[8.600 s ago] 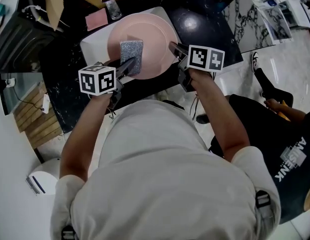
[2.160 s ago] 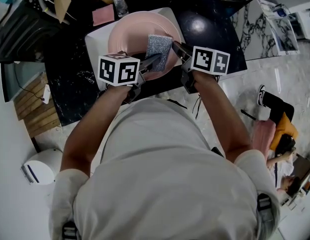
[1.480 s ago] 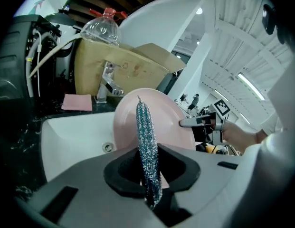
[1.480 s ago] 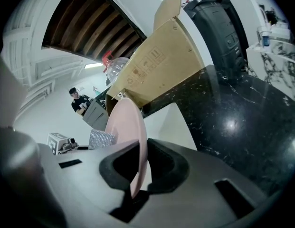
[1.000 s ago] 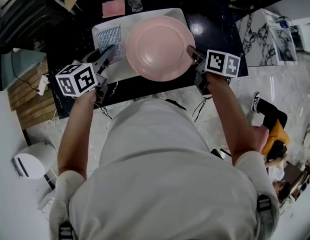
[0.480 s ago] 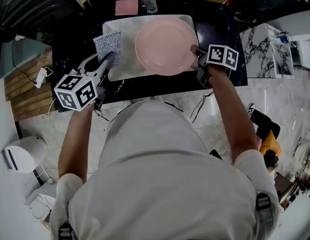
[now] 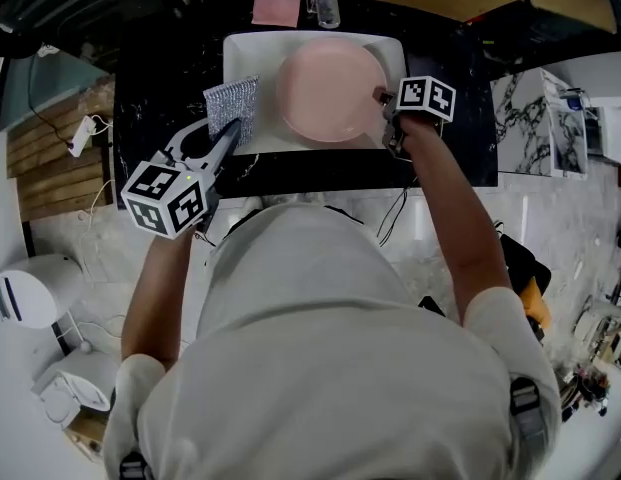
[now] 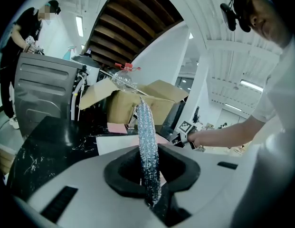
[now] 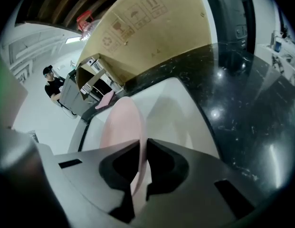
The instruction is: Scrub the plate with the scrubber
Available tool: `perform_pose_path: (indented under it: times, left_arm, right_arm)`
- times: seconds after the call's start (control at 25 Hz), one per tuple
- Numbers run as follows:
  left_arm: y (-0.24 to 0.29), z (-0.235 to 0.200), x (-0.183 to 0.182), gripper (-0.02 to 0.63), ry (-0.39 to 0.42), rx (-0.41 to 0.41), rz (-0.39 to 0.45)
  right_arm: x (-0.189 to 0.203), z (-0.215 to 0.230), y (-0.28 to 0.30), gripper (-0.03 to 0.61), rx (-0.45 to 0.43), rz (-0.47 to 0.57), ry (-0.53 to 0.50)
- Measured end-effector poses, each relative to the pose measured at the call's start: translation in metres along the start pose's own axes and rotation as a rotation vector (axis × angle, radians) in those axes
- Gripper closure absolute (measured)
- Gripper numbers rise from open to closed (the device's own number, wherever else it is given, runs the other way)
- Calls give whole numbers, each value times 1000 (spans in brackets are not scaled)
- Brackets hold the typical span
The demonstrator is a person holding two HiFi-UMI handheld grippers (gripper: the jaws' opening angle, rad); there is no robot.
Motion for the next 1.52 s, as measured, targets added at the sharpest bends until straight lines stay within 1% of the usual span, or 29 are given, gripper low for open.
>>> perform_pose_path:
  times: [0.24, 0.52, 0.8, 1.08, 1.24, 1.28, 1.4, 1.52]
  left_arm:
    - [-12, 0, 8, 545, -12, -31, -6]
    - [-25, -2, 20, 545, -31, -71, -21]
    - [-25, -2, 24, 545, -43, -71, -36]
    - [-18, -1, 22, 545, -54, -50, -47]
    - [-15, -4, 24, 545, -59, -27, -55]
    - [-14, -5, 24, 545, -59, -19, -58]
    - [-13, -8, 24, 545, -56, 8, -69]
    - [-11, -12, 23, 545, -51, 44, -73]
  right_arm:
    - [10, 7, 34, 555, 45, -53, 1]
    - [25, 21, 60, 555, 88, -103, 15]
    - [30, 29, 78, 552, 119, -118, 11]
    - [37, 33, 86, 547, 146, -138, -80]
    - [41, 35, 85, 497, 173, -145, -121]
    - [41, 35, 83, 495, 179, -145, -135]
    - [39, 29, 74, 494, 183, -128, -173]
    - [33, 16, 59, 495, 172, -89, -212]
Point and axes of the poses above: the fingertips, and each gripper's own axes: y forward along the fingers, z to its right, x out of its underside, the point moved 8 cm from there along -y, backward along the fingers, and after that the axes turned 12 degrees about z, right-handed, at the moved point
